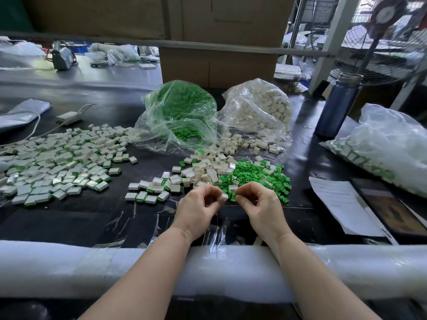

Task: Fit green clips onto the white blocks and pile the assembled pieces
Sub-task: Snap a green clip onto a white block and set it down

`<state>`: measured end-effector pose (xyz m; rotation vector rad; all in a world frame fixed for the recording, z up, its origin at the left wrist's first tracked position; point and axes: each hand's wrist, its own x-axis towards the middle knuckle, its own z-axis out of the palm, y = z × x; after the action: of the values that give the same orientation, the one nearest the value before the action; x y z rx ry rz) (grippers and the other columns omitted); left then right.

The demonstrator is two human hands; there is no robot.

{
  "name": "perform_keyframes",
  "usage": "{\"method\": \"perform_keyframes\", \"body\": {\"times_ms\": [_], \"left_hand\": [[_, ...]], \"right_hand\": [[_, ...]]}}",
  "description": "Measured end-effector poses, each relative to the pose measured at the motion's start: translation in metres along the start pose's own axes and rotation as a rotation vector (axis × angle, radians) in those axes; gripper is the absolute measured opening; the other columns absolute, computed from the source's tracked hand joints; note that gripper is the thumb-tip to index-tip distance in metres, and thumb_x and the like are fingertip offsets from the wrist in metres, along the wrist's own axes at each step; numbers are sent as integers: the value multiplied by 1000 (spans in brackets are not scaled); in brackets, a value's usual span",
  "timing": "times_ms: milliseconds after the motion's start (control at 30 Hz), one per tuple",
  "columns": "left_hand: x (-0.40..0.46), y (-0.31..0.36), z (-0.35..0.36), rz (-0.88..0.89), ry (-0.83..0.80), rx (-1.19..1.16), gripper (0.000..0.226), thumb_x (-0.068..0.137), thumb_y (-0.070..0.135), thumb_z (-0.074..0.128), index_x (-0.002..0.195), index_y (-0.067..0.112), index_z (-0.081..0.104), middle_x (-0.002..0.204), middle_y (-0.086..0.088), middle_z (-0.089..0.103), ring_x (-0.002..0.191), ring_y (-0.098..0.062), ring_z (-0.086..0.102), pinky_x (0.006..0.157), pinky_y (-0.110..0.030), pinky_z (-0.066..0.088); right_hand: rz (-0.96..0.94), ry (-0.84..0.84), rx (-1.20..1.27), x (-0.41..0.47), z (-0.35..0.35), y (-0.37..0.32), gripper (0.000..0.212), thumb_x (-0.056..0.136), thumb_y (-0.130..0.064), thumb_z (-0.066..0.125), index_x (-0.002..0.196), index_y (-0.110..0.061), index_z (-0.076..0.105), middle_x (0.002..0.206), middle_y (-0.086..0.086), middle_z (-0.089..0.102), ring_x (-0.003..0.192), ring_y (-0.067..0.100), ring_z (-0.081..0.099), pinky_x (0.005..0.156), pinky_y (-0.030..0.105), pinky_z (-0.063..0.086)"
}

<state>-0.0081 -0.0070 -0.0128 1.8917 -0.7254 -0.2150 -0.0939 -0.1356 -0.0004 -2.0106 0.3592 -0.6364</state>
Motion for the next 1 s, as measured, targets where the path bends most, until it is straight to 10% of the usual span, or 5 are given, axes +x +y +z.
{"method": "perform_keyframes", "body": {"times_ms": [1000], "left_hand": [[2, -5, 0, -41, -134, -100, 8, 87, 28, 61, 82, 33, 62, 87, -3, 72, 93, -27, 66, 95, -53, 43]], "right_hand": [[93, -165, 205, 0, 0, -4, 14, 82, 4, 64, 75, -8, 64, 65, 1, 65, 58, 4, 61, 57, 15, 49]]}}
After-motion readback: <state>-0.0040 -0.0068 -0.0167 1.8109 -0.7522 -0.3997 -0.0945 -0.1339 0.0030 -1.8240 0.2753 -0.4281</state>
